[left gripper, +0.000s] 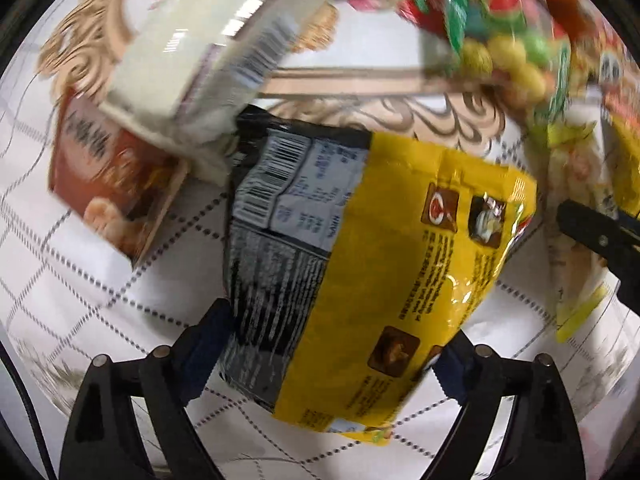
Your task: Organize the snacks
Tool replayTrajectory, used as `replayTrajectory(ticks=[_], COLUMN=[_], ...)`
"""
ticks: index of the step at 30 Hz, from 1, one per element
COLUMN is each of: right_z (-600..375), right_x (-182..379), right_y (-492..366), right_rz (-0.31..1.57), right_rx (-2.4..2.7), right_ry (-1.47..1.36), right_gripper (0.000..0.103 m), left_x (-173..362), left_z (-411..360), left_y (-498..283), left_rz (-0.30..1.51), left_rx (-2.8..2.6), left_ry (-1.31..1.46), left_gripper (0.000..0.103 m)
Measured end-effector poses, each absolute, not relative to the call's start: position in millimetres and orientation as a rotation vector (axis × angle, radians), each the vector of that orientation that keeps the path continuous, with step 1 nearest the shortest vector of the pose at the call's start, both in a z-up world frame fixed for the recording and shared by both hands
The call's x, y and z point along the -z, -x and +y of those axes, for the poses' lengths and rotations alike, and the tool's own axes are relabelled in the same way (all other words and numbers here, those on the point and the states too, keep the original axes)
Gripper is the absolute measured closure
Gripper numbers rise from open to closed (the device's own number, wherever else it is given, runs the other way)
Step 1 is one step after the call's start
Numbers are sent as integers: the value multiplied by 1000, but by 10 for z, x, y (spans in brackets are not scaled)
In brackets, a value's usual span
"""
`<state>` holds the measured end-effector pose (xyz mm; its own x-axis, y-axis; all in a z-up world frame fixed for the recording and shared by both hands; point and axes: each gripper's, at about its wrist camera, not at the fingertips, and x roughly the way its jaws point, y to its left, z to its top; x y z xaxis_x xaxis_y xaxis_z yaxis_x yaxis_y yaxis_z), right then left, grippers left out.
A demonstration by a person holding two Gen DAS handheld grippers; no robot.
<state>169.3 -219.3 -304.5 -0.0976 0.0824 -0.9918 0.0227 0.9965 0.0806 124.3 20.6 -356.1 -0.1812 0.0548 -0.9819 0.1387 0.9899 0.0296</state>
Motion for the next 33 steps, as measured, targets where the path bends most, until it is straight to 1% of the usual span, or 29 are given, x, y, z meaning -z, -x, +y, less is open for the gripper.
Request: replayTrajectory(ticks=[1, 4, 5, 6, 8, 11, 13, 15, 16, 18, 20, 22, 25, 27, 29, 33], right_z=[-2170, -2101, -2101, -2104, -2127, -2200, -2254, -2242, -2257, -2278, -2189, -2186, -2218, -2259, -2199, -2261], right_x=[3067, 3147, 3142, 3132, 3136, 3187, 3202, 3205, 3271, 3348, 3388, 3331, 3250, 3160, 3006, 2686], right_y=[-1676, -1534, -1504, -1465, -1417, -1403, -1380, -1365, -1415, -1450, -1455, -1405, -1320, -1267, -1205, -1186], right_rz=[1687, 1795, 1805, 1810, 1806, 1797, 1799, 1792, 1791, 1793, 1776, 1751, 1728, 1712, 1684, 1609], right_rx=[-47, -102, -122, -141, -141, -121, -119, -119, -117, -96, -83, -76, -48, -34, -31, -33], right_ry=[-77, -126, -146, -162, -172, -186, -189, -153, -133, -112, -98, -95, -116, -150, -179, -233], right_gripper=[40, 40, 39, 38, 32, 31, 31, 32, 32, 36, 46, 51, 55, 56, 60, 60], left_x=[3542, 3439, 3355, 3340, 3296, 3345, 3496, 3449, 3451, 3443, 3394, 3297, 3129, 2952, 2742, 2347], left_z=[190, 151, 181, 202, 275, 286, 263, 325, 348, 353, 378, 460, 562, 634, 733, 900], left_y=[-1250, -1225, -1227, -1222, -1262, -1350, -1301, -1382, -1387, -1310, -1221, -1148, -989, -963, -928, -1002], left_rz=[1758, 1763, 1768, 1767, 1764, 1764, 1744, 1726, 1723, 1706, 1673, 1652, 1633, 1613, 1583, 1512], left_rx=[93, 186, 217, 234, 256, 255, 259, 243, 228, 214, 190, 168, 147, 152, 162, 183], left_ry=[-158, -124, -114, -109, -106, -88, -95, -105, -110, -102, -103, -94, -66, -32, -9, 23], left_gripper=[14, 14, 14, 14, 14, 14, 14, 19, 19, 19, 19, 19, 19, 19, 19, 19])
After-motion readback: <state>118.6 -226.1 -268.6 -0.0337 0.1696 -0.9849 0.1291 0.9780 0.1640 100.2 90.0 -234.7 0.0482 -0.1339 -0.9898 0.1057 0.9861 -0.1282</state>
